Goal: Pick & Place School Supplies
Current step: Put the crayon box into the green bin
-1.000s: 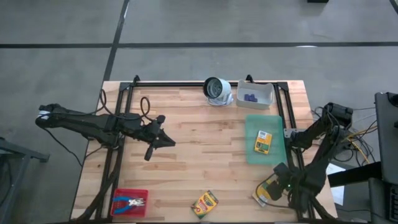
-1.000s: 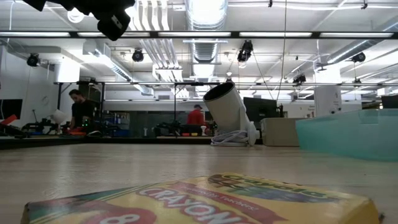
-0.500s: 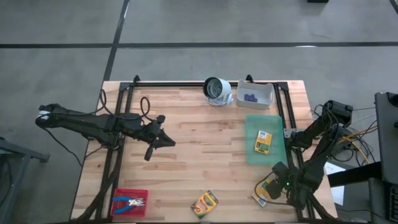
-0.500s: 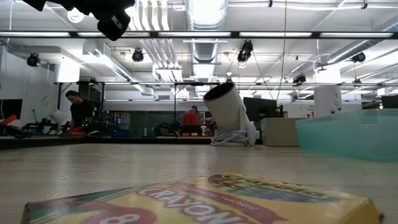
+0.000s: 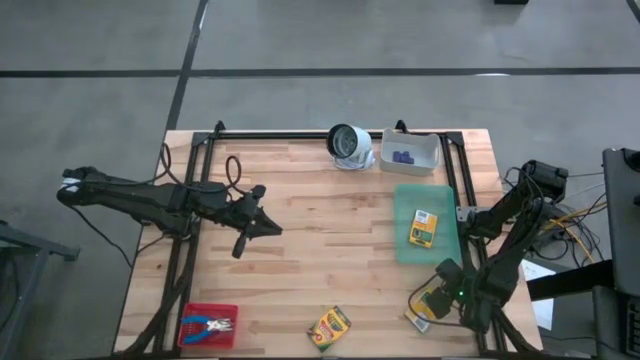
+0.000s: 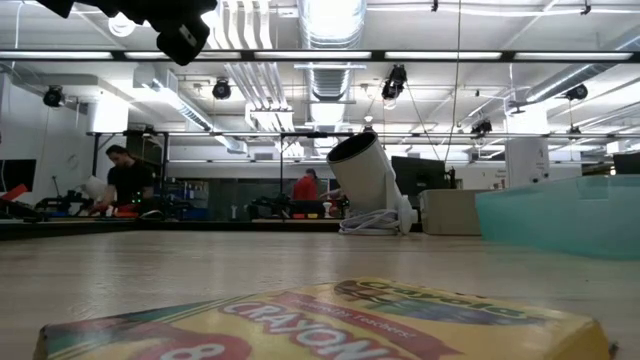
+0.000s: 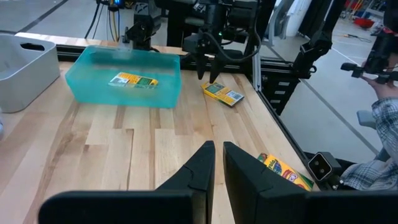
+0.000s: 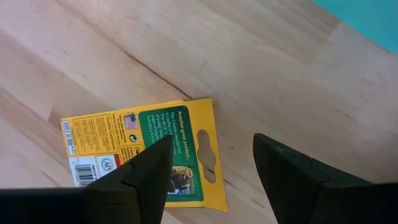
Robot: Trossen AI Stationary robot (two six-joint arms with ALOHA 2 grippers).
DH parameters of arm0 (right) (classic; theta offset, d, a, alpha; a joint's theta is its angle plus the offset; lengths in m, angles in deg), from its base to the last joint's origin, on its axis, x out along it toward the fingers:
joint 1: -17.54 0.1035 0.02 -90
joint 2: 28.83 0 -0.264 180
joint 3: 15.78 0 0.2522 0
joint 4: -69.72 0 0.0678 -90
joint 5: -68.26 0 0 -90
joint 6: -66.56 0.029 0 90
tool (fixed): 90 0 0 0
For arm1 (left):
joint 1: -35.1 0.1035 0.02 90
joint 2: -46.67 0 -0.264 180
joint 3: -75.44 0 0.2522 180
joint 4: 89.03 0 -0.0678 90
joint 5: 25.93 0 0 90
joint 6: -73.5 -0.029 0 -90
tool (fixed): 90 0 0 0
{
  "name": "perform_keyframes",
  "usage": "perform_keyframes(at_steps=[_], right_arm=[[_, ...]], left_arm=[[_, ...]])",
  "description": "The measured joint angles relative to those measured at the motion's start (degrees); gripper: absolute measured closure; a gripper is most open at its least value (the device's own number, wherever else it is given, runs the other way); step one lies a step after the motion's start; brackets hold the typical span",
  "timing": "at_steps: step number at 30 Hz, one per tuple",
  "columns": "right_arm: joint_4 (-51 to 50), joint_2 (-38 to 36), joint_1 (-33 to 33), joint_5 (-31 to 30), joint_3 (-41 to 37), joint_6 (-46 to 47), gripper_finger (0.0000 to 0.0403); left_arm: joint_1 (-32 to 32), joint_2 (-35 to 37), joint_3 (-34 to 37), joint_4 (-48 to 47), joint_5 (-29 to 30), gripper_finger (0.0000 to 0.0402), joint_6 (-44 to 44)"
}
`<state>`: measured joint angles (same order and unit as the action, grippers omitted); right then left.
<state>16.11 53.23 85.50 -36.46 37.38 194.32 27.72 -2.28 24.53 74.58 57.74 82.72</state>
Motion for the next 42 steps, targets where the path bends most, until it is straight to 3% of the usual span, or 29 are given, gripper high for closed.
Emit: perform_keyframes(at_steps=[20,35,42], right_arm=[[2.7,0.9,-4.2,2.9,0.2,-9.8,0.0188],[4.9,0.8,-4.3,0.9,-0.1,-11.9,0.0189],[7.9,0.7,-4.3,1.2,-2.6,-12.1,0.0214]], left_arm=[[0.0,0.0,0.0,0.0,0.0,0.0364,0.0],[0.0,0.0,0.0,0.0,0.0,0.0364,0.0],[0.0,0.0,0.0,0.0,0.0,0.0364,0.0]])
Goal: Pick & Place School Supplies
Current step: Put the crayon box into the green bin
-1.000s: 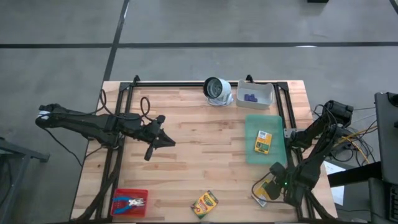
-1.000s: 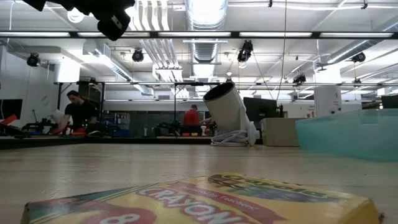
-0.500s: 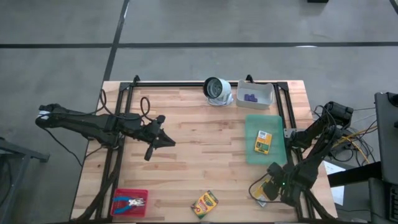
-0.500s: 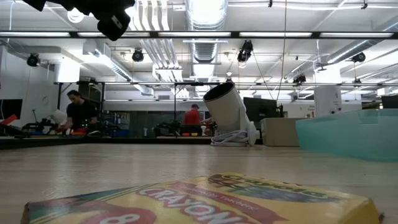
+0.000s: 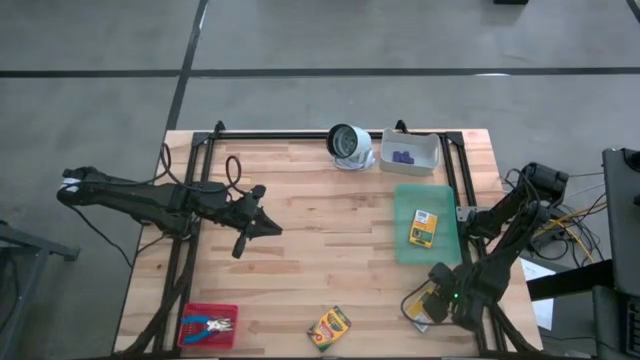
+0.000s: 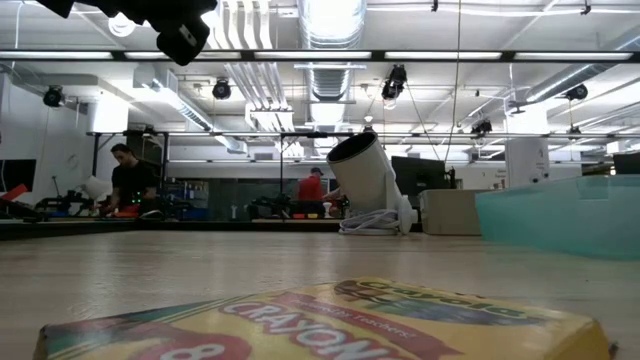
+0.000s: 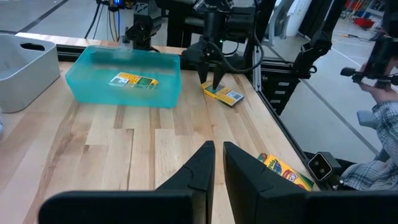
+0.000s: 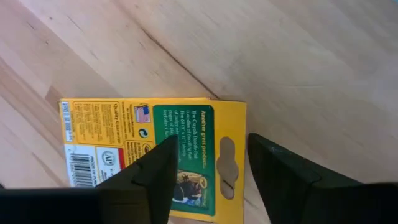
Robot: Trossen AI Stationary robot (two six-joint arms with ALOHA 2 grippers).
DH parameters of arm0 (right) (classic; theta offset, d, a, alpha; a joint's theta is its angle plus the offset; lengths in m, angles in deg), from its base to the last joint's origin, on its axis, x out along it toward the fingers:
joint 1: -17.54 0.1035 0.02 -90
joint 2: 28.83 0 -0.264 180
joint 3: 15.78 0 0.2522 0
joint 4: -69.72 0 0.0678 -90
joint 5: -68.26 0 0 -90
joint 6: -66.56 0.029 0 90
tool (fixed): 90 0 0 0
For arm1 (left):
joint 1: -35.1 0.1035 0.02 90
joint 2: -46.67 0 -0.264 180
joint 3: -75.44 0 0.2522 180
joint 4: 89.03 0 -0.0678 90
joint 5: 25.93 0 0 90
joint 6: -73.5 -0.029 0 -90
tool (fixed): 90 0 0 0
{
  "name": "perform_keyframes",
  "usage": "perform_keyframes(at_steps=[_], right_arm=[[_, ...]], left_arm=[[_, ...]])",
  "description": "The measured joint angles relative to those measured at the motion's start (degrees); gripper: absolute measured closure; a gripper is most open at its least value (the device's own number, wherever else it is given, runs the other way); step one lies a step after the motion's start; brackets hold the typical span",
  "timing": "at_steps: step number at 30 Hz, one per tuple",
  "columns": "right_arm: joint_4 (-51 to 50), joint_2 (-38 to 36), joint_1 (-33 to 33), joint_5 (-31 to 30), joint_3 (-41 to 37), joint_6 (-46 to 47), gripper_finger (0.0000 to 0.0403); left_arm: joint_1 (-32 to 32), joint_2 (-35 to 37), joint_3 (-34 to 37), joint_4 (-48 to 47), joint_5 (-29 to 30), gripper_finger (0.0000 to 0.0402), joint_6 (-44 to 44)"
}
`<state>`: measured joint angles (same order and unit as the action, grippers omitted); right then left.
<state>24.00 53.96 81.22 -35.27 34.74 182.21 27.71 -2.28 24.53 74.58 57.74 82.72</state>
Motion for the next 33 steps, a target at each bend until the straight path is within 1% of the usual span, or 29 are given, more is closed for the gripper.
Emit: perform_keyframes(at_steps=[8,18,27,33], right_arm=[[3.0,-0.2,0.0,-0.1,-1.4,-0.1,0.0275],[3.0,-0.2,0.0,0.0,-1.4,-0.1,0.0344],[3.5,-0.2,0.0,0.3,-1.3,-0.1,0.0389],[3.6,-0.2,0.0,0.3,-1.4,0.1,0.0394]], left_arm=[[0.0,0.0,0.0,0.0,0.0,0.0364,0.0],[0.0,0.0,0.0,0.0,0.0,0.0364,0.0],[0.0,0.0,0.0,0.0,0.0,0.0364,0.0],[0.0,0.0,0.0,0.0,0.0,0.0364,0.0]])
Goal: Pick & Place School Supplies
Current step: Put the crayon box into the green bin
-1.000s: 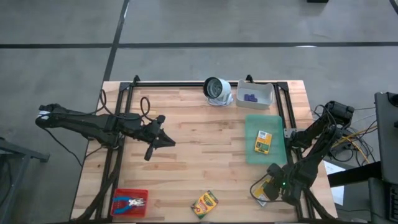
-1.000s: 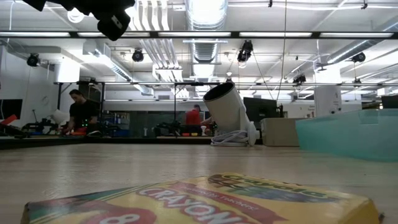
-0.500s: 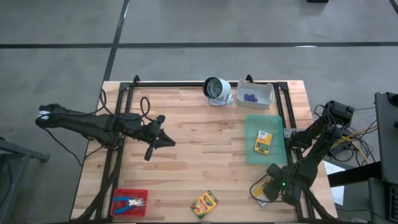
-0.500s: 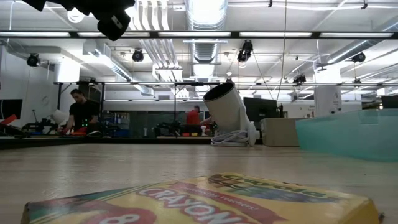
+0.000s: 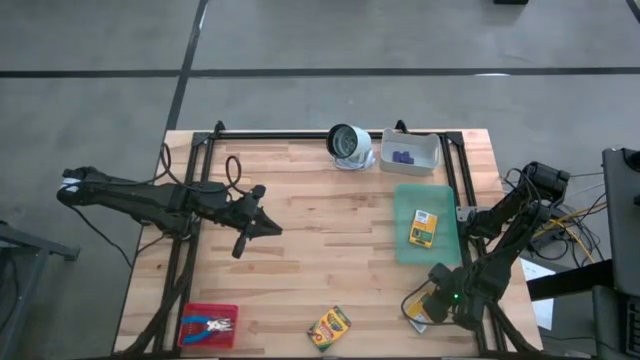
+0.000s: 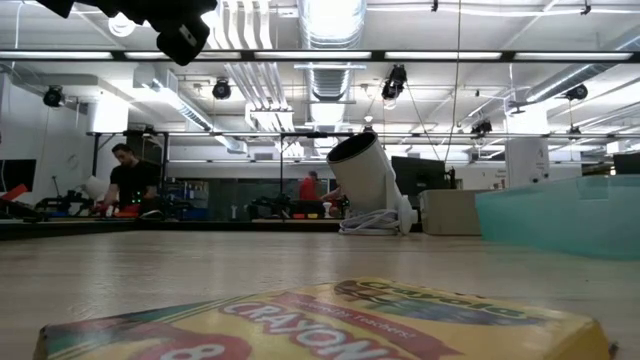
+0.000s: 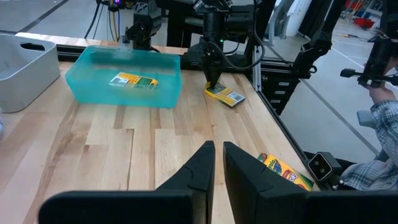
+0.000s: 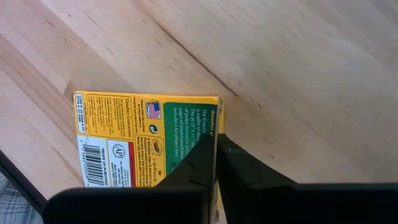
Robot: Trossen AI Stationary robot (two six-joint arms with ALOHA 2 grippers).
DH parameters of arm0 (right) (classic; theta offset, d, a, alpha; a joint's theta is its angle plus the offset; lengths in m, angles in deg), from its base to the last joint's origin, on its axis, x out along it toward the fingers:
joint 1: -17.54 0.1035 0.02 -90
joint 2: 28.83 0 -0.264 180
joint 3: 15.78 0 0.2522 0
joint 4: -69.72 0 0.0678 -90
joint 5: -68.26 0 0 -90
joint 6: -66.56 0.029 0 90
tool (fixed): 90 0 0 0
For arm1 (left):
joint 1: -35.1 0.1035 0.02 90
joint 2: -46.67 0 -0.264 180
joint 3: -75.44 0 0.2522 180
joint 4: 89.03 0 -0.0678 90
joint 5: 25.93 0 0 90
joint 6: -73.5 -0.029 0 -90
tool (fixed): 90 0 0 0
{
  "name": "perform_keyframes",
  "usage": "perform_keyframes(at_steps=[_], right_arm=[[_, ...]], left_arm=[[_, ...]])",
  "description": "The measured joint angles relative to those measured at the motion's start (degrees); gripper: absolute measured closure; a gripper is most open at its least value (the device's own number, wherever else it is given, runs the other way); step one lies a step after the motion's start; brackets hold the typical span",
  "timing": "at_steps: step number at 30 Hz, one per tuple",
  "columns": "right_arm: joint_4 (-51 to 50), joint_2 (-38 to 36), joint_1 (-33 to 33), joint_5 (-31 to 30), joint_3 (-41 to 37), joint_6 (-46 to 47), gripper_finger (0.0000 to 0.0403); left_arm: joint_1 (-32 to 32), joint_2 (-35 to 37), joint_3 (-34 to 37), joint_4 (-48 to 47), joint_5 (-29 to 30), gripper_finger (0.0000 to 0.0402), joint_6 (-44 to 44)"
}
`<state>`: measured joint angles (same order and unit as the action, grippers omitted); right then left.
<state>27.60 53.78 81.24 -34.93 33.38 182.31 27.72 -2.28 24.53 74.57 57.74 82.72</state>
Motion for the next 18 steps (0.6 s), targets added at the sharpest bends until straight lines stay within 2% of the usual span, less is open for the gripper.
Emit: perform_keyframes(at_steps=[7,12,18], right_arm=[[0.0,-0.8,0.0,-0.3,-0.1,2.9,0.0395],[-0.8,-1.6,-0.1,-2.8,0.4,2.4,0.0396],[-8.4,-1.8,-0.2,-4.6,4.7,2.1,0.0396]], left_arm=[[0.0,0.0,0.0,0.0,0.0,0.0364,0.0],[0.0,0.0,0.0,0.0,0.0,0.0364,0.0],[0.0,0.0,0.0,0.0,0.0,0.0364,0.0]])
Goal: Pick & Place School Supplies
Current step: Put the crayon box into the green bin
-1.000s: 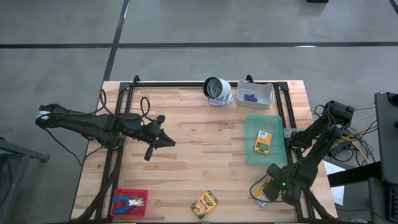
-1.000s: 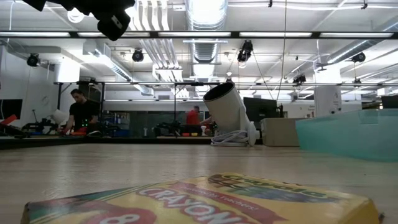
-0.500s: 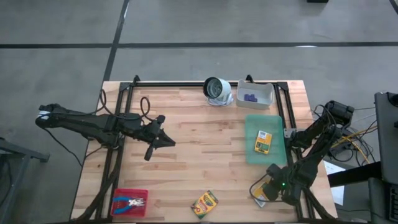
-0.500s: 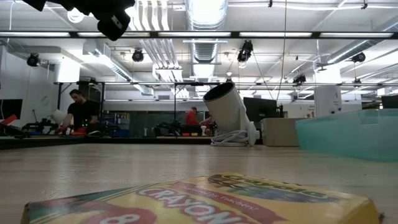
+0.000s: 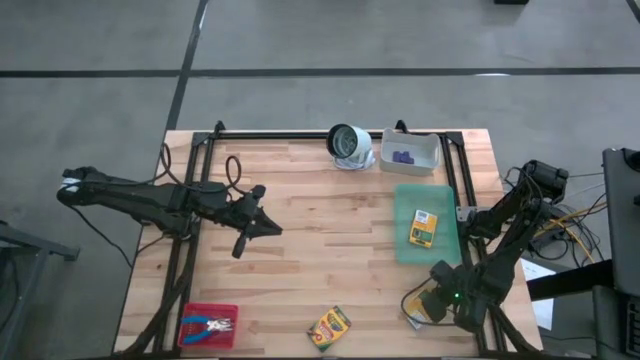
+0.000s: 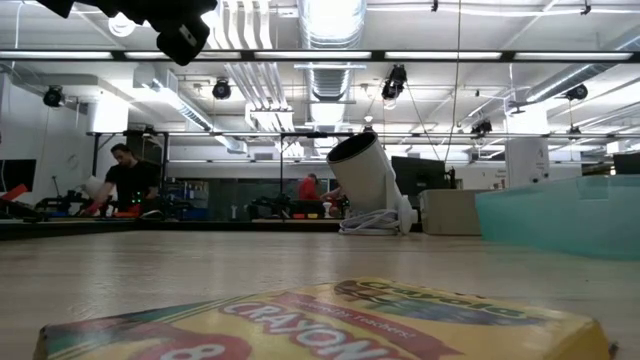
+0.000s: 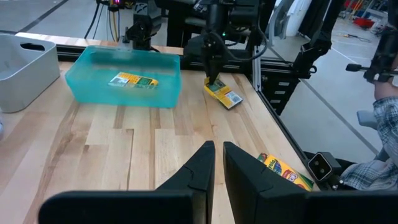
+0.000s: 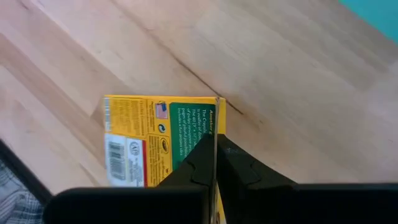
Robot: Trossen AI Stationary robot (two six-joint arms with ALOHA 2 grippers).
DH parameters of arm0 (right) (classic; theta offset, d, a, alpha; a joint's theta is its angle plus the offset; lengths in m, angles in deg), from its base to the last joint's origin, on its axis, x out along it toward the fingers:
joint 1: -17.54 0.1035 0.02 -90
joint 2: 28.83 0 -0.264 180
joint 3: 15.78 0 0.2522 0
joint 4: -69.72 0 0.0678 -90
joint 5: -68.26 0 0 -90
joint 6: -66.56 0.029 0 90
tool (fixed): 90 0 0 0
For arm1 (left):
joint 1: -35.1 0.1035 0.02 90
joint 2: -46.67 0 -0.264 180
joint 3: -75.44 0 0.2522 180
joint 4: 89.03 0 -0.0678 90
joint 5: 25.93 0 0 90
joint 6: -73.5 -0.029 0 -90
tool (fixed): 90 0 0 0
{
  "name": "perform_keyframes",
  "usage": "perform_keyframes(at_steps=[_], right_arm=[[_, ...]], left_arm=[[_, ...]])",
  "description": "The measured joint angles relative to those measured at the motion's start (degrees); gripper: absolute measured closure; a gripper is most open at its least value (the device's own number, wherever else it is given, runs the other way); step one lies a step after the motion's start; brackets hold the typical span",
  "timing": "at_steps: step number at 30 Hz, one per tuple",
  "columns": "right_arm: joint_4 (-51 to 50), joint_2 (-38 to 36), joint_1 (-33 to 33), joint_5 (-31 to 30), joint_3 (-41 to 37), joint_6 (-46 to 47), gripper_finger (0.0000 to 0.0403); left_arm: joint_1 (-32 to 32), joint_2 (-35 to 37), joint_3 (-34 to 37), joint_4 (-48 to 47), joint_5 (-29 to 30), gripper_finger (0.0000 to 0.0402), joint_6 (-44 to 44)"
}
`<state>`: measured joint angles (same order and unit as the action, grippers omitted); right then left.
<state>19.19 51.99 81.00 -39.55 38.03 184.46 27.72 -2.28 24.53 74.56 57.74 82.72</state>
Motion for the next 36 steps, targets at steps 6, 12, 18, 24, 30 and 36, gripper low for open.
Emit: perform_keyframes(at_steps=[6,12,18,24,30,36], right_arm=[[-9.5,0.0,-0.2,-0.8,5.9,0.7,0.0396],[-21.7,-0.1,-1.1,-4.5,13.0,1.9,0.0395],[-34.6,-0.1,-3.4,-8.5,20.5,1.1,0.0395],[-46.8,-0.1,-6.1,-12.8,27.5,0.5,0.0395],[-53.2,-0.5,-9.4,-13.7,32.2,-0.4,0.0395],[-53.2,-4.4,-12.6,-13.9,31.7,-2.4,0.0395]], left_arm=[[0.0,0.0,0.0,0.0,0.0,0.0364,0.0],[0.0,0.0,0.0,0.0,0.0,0.0364,0.0],[0.0,0.0,0.0,0.0,0.0,0.0364,0.0],[0.0,0.0,0.0,0.0,0.0,0.0364,0.0],[0.0,0.0,0.0,0.0,0.0,0.0364,0.0],[0.0,0.0,0.0,0.0,0.0,0.0364,0.0]])
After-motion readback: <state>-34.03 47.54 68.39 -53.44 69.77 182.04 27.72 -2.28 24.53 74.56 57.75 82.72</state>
